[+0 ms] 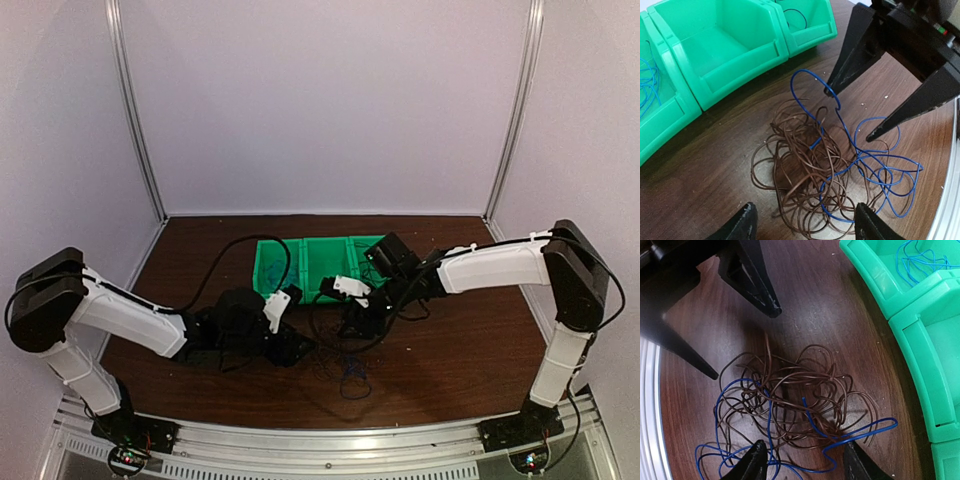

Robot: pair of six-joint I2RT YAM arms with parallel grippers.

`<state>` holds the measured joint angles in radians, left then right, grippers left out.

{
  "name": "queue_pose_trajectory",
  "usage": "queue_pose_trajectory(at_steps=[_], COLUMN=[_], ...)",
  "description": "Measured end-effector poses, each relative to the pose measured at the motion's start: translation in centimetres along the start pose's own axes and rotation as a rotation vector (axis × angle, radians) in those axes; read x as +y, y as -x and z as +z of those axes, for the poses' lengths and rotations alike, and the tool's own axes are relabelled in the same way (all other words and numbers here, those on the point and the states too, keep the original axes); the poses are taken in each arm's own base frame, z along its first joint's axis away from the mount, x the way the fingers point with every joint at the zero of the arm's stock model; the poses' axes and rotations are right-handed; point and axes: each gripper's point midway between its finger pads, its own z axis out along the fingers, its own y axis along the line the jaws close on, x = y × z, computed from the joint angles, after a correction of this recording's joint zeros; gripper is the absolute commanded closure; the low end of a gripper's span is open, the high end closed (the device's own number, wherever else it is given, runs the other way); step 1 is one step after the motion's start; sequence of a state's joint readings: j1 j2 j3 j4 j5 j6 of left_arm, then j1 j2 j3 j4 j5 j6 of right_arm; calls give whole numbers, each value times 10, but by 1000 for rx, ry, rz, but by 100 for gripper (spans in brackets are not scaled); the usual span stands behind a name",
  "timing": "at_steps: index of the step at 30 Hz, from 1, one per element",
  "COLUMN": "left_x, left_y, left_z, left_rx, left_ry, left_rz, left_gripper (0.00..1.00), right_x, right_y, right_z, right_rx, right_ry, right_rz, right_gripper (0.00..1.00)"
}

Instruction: Untangle the cables

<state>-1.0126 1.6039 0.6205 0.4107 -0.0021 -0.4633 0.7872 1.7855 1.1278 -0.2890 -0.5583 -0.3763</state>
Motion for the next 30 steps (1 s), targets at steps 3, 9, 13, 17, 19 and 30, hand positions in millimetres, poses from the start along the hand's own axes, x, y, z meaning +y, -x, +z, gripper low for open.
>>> queue_pose_trajectory(at_steps=[3, 9, 13, 17, 19, 30], left_x=[2, 4, 3, 0, -2, -2], left_y=[0, 2, 3, 10, 16, 20], left_z=[-5, -8, -7, -4, -2, -3], left_rx=[-12, -22, -25, -35, -46, -55], left_ry=[5, 15, 14, 7, 3, 5], left_rz=[-9, -16, -8, 11, 19, 27], left_gripper=[32, 32, 32, 32, 32, 32], right_x=[-4, -13, -17, -18, -18, -22], right_y=[2, 16, 17, 17, 16, 17], right_z=[6, 4, 4, 4, 4, 15], right_rx=[4, -25, -27, -24, -23, -5], right_ry=[-17, -55, -72, -81, -83, -60], right_rz=[7, 19, 22, 24, 34, 81], right_gripper=[57, 96, 100, 79, 71, 76])
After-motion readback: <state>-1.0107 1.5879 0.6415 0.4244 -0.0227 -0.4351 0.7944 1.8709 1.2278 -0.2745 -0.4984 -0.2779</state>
